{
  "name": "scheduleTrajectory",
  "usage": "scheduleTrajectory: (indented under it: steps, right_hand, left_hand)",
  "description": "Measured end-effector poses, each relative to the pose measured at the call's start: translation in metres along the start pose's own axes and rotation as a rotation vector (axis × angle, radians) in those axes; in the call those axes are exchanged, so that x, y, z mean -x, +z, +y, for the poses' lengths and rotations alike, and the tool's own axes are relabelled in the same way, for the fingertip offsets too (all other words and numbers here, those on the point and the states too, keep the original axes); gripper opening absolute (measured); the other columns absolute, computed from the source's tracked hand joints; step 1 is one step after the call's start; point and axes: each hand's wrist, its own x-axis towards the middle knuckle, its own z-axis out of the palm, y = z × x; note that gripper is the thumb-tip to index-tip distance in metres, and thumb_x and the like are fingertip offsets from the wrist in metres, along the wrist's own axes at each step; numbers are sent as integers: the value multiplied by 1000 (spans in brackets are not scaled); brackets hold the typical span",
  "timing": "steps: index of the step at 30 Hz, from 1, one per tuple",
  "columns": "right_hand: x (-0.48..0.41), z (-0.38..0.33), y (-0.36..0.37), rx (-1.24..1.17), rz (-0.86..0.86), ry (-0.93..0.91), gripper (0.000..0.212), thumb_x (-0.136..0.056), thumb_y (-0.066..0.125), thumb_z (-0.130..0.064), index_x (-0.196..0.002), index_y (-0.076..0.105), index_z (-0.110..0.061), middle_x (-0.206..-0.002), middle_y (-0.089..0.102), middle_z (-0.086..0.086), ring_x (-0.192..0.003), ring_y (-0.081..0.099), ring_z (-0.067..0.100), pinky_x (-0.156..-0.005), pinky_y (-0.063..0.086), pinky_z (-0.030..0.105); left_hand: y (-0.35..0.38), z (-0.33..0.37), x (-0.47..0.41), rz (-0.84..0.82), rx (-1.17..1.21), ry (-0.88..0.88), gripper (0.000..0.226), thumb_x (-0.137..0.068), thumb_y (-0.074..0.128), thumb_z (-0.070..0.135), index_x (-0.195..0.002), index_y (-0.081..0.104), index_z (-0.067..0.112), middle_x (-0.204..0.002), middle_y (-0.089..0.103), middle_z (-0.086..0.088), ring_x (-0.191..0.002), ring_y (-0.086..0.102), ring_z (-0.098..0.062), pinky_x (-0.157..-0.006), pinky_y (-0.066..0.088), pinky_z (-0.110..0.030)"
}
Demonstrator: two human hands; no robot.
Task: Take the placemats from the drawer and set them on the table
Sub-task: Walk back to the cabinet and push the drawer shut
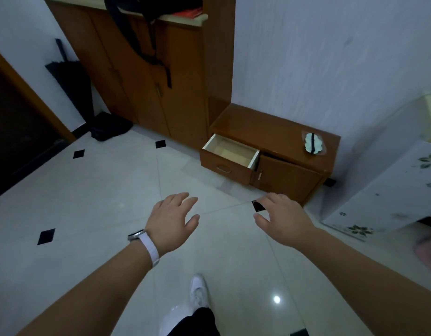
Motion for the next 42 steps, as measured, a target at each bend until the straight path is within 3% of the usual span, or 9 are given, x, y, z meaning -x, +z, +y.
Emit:
scheduleTrajectory:
  steps: [13,25,29,38,42]
  right_hand:
    - [-161,-48,-34,15,32,171,53,-97,39,-52,-142,45,-24,-141,49,-5,-128,44,17,-102,42,37]
    - [-255,-23,-16,-13,8,232,49,-93,44,-51,-133,54,-24,-131,56,-4,-119,51,19,-92,48,38]
    - [-303,-2,-13,-54,5,222,48,-92,45,-50,-130,55,-22,-128,57,-2,-117,52,21,-89,48,39]
    - [-400,40,-26,-82,-14,167,47,-94,38,-52,-129,53,-25,-130,54,-3,-120,49,19,-95,43,37]
    - [-429,59,-30,-93,-34,150,49,-95,40,-50,-135,50,-24,-139,50,-1,-127,46,21,-100,41,38]
  left_hand:
    - [-33,-125,-177,-55,35,97,60,-89,33,52,-141,48,25,-146,48,-1,-133,43,-22,-106,36,-41]
    - [-23,-148,-279,-175,-9,172,61,-92,29,53,-145,42,26,-151,43,1,-137,38,-20,-109,31,-38]
    - [-22,-152,-329,-178,-65,187,78,-81,13,60,-143,46,25,-148,46,0,-134,41,-22,-106,33,-39]
    - [-36,-153,-441,-181,-125,205,68,-85,29,55,-136,56,19,-137,57,-6,-125,53,-27,-99,43,-44]
    - [-33,-150,-480,-181,-157,215,68,-86,28,55,-137,54,20,-140,55,-4,-127,50,-26,-102,40,-44]
